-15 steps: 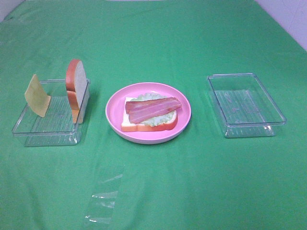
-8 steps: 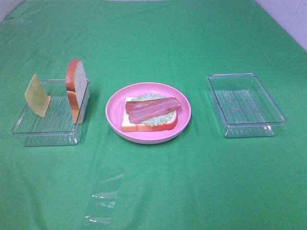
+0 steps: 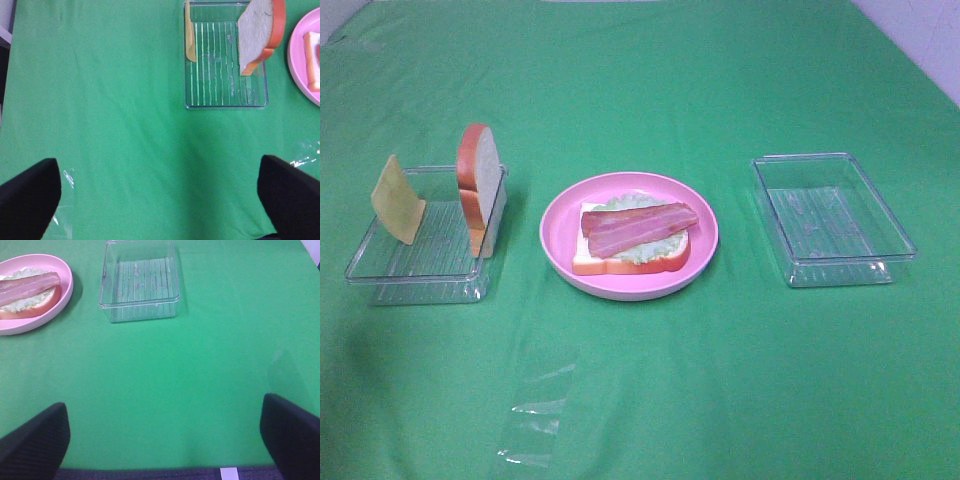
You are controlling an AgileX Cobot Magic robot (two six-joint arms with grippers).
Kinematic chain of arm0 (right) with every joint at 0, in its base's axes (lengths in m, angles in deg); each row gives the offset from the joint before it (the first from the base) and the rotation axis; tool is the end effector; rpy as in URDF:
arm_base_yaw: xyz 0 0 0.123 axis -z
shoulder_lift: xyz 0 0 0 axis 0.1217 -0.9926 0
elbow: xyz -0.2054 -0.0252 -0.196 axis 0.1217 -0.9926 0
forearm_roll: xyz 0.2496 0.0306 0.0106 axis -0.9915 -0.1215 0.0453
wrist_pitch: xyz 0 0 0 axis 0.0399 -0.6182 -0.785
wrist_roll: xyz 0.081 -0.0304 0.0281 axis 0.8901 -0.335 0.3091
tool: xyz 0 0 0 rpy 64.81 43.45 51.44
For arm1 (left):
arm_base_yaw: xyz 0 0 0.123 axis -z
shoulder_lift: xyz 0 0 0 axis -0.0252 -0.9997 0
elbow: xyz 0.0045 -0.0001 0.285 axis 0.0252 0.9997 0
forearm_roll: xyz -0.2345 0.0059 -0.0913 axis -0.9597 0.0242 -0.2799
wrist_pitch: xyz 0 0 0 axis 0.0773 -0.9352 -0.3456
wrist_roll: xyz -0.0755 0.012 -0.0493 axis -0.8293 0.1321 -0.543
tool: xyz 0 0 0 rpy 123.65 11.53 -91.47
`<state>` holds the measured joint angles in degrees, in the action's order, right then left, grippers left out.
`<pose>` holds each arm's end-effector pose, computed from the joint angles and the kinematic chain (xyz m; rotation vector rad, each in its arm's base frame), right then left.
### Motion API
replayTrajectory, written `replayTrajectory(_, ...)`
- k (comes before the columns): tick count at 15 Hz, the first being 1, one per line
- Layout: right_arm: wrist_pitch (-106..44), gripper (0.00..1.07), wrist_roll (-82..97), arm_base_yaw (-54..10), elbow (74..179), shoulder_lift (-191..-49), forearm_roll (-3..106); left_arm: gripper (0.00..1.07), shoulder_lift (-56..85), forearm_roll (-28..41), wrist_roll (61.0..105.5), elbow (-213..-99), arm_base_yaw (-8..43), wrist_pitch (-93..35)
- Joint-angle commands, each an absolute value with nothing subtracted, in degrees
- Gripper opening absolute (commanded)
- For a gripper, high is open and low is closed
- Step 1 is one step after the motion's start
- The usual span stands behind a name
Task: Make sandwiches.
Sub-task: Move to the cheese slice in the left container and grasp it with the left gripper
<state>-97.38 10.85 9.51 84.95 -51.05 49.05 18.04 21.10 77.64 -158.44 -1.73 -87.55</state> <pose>-0.0024 0.0040 0.2616 0.0243 2.1274 0.0208 0.2054 0.0010 0.3959 -0.0472 2.5621 -0.0102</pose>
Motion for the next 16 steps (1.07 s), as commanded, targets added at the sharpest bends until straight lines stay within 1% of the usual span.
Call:
replayTrajectory(1,-97.0,0.98,10.3,9.5,84.7,-49.3,49.1,1.02,4.2,21.1,79.5,-166.1,-1.6,-93.5)
replayTrajectory(2,-97.0,0.98,10.3,9.5,84.7,-49.3,49.1,1.02,-6.5,20.8,79.5,-170.9,-1.6,-93.5)
replayTrajectory(6,-97.0,0.98,10.3,9.5,84.7,-49.3,49.1,1.02,-19.9,20.6,79.5,-177.7,-1.5,-93.5)
replayTrajectory(11,-97.0,0.98,10.3,9.5,84.7,-49.3,49.1,1.02,-32.4,20.4,80.2,-186.9,-1.5,-93.5)
replayTrajectory(16,-97.0,0.98,10.3,9.5,84.7,-49.3,49.1,1.02,-41.2,19.8,79.9,-193.6,2.4,-93.5)
